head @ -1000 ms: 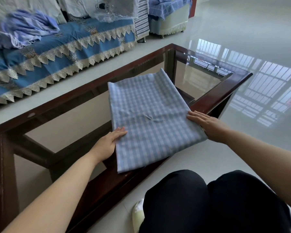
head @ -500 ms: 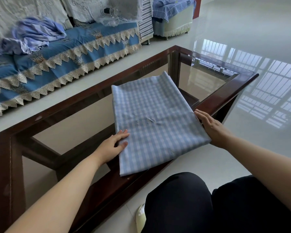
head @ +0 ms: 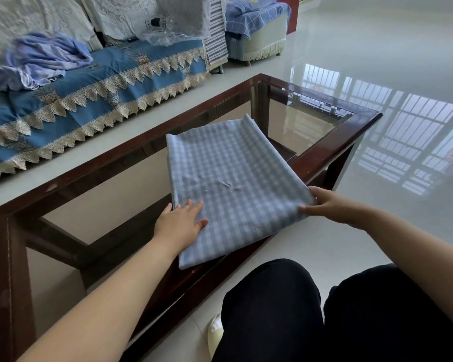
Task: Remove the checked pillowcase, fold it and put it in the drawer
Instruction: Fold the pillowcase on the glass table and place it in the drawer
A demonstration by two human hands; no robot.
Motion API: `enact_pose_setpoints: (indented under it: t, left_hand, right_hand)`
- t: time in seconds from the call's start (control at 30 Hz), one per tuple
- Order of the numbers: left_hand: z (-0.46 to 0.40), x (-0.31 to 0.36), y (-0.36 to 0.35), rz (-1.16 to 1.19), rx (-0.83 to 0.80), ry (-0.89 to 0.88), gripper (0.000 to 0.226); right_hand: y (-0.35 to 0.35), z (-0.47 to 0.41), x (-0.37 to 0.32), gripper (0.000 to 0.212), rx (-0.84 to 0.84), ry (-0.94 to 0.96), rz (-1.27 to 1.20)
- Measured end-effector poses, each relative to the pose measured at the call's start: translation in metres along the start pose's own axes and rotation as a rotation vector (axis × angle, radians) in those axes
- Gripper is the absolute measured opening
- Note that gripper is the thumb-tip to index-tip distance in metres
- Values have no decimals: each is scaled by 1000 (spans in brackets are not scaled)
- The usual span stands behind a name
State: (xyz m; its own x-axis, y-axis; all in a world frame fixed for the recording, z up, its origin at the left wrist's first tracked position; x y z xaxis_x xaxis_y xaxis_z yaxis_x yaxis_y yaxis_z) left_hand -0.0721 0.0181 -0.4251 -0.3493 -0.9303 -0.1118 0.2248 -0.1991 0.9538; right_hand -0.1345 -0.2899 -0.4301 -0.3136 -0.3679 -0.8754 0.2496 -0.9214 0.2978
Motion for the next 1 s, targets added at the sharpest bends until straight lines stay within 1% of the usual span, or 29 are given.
enact_pose_setpoints:
  t: [0.03,0.1,0.23,0.3,0.33,0.37,0.4,0.43,0.47,0.5,0.53,0.6,0.63,0.67,0.7,0.77,0.8,0.9,1.0]
  left_hand:
    - [0,2,-2,-22,1,1,61]
    - [2,4,-5,-55,1,6,60]
    - [9,6,-13,-44,-25,5,63]
    - [13,5,-16,5,-34,11,68]
    - [16,4,-18,34,-38,15,73]
    - [19,6,-18,57,-30,9,81]
    - [23,13,-15,71,-8,-19,93]
    - [28,25,-12,79,13,-65,103]
    - [34,42,-11,78,20,-120,109]
    - [38,58,-13,64,10,-167,109]
    - [41,71,-16,44,-3,-193,109]
    - [41,83,-22,-21,0,-188,101]
    - [40,83,-24,-53,15,-181,95]
    - [40,81,-25,-63,33,-175,91]
    - [40,77,-26,-55,47,-173,90]
    - [42,70,-30,-39,53,-161,91]
    - [42,67,-32,-40,49,-150,91]
    - [43,65,-35,-56,20,-137,90]
    - [39,65,-30,-28,-61,-162,80]
  right_hand:
    - [5,-1,-1,36,77,0,52]
    - [12,-6,3,31,180,-55,83]
    - [13,-12,33,32,200,-288,129]
    - [13,-5,43,41,264,-378,89]
    - [15,-3,42,52,318,-369,126]
    - [19,0,32,64,384,-302,258]
    - [21,3,11,70,466,-171,436]
    - [14,8,-18,74,524,24,625]
    - [-7,14,-48,80,513,220,801]
    - [-35,14,-67,90,430,362,954]
    - [-65,10,-75,98,304,443,1092]
    - [-116,-6,-62,107,62,480,1271]
    - [-129,-15,-50,111,-4,465,1313]
    - [-131,-24,-40,114,-19,455,1328]
    - [-125,-29,-36,114,15,462,1325]
    - [-100,-34,-34,111,139,491,1312]
    - [-86,-35,-32,107,163,493,1318]
    - [-56,-30,-20,103,153,527,1344]
    - [-31,-24,-13,100,145,553,1308]
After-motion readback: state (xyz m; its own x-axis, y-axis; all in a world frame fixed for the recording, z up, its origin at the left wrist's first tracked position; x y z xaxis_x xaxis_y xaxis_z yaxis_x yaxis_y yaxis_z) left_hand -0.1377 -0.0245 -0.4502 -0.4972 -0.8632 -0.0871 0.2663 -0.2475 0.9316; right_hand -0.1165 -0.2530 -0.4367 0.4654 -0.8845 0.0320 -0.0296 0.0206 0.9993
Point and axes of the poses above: each hand's wrist, its own z-axis away from the middle knuckle, its own y-axis out of the back of the hand, x = y × z, the point moved 10 cm from there along -z, towards the middle knuckle
